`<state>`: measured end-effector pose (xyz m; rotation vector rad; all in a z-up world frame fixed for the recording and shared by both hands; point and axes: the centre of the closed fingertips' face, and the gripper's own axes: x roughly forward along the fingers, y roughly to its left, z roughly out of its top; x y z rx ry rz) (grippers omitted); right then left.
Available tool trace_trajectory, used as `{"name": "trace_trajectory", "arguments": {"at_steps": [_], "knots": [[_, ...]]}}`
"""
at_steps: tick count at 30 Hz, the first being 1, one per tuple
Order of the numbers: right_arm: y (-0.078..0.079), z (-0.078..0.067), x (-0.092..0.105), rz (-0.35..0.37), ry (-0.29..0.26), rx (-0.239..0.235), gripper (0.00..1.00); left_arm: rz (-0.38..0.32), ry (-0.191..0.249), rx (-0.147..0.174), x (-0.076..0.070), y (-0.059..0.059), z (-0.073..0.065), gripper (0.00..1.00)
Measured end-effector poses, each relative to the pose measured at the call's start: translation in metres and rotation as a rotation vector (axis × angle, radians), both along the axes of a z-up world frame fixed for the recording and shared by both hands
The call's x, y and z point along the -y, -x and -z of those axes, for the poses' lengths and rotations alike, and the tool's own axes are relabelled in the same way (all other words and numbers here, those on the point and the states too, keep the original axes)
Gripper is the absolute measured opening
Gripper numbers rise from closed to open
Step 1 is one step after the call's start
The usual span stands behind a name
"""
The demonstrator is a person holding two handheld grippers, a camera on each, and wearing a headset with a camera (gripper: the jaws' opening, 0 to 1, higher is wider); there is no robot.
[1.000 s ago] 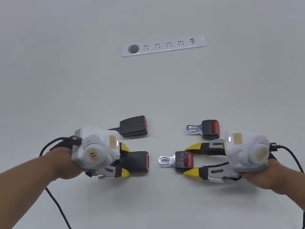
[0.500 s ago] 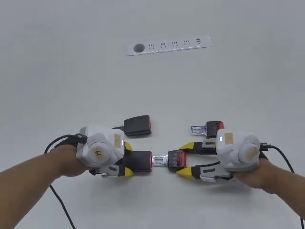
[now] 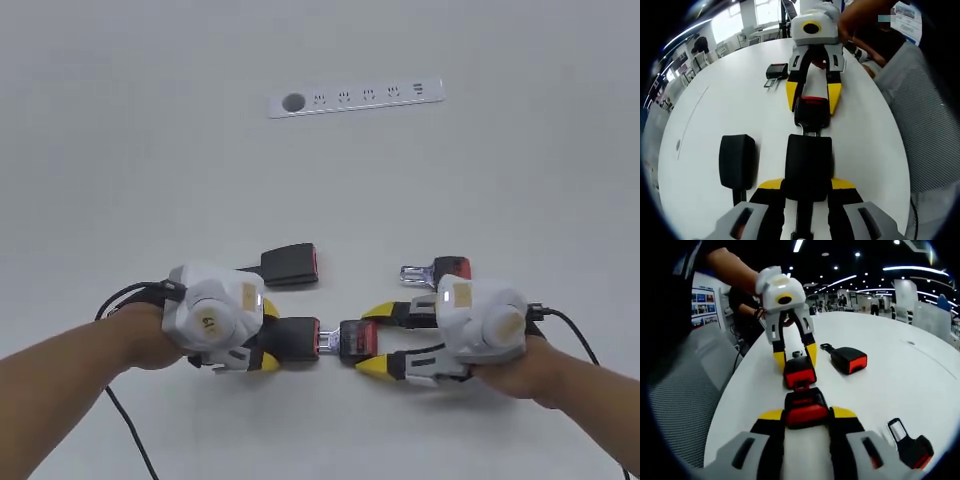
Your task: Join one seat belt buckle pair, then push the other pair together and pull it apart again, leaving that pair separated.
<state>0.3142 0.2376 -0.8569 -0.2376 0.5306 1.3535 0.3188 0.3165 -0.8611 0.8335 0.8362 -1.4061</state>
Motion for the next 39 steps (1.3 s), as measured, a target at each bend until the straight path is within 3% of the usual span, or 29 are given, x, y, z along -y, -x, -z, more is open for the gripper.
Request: {"name": "trace_trajectory", "arguments": {"at_steps": [6, 30, 31, 39], "knots": [[0.001, 0.001, 0.002, 0.008, 0.001, -0.009, 0.35, 0.014, -0.002, 0.003, 0.001, 0.0, 0.0, 0.34], [0.003, 0.0, -0.02, 0.027, 0.013, -0.015, 0.35, 0.022, -0.012, -0.001, 0.002, 0.0, -0.001, 0.33], [0.001, 0.001, -0.019, 0.051, 0.019, -0.026, 0.35, 0.022, -0.019, -0.004, 0.0, 0.001, -0.001, 0.34], [-0.002, -0.001, -0.017, 0.04, 0.022, -0.012, 0.35, 0.025, -0.013, -0.002, 0.001, 0.0, -0.001, 0.34]]}}
